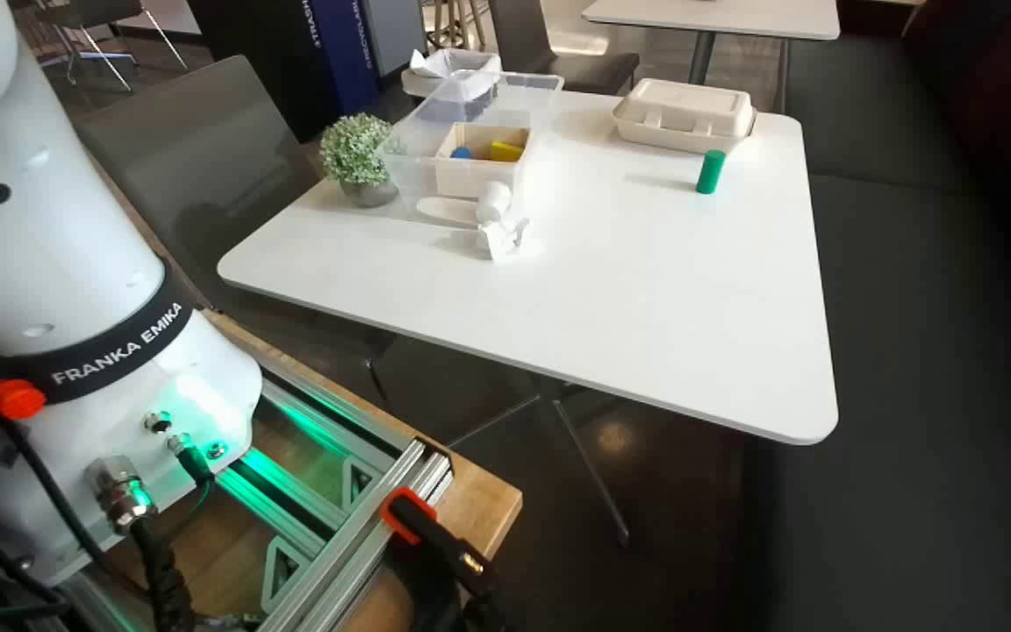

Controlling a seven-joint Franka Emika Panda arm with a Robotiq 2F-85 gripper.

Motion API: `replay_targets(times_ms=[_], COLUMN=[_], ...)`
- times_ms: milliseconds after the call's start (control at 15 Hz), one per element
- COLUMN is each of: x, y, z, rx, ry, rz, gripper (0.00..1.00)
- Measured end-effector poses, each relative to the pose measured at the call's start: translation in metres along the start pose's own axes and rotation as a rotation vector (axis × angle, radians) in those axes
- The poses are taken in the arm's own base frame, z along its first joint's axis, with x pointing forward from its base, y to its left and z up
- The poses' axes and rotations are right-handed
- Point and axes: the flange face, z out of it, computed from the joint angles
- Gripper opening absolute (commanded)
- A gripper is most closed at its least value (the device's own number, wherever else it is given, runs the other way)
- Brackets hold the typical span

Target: Remove the wooden box from the lunchbox and put it on the table

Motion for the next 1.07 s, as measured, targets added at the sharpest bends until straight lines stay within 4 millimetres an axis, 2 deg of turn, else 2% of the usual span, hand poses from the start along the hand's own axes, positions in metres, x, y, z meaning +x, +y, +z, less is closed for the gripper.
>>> replay_targets(times_ms=[867,1067], x=[0.001,0.011], y=[0.0,-0.004], z=[0.0,0.008], rx=[0.001,0.01], ry=[0.0,0.009], rz=[0.006,0.072], gripper=[1.0,1.0])
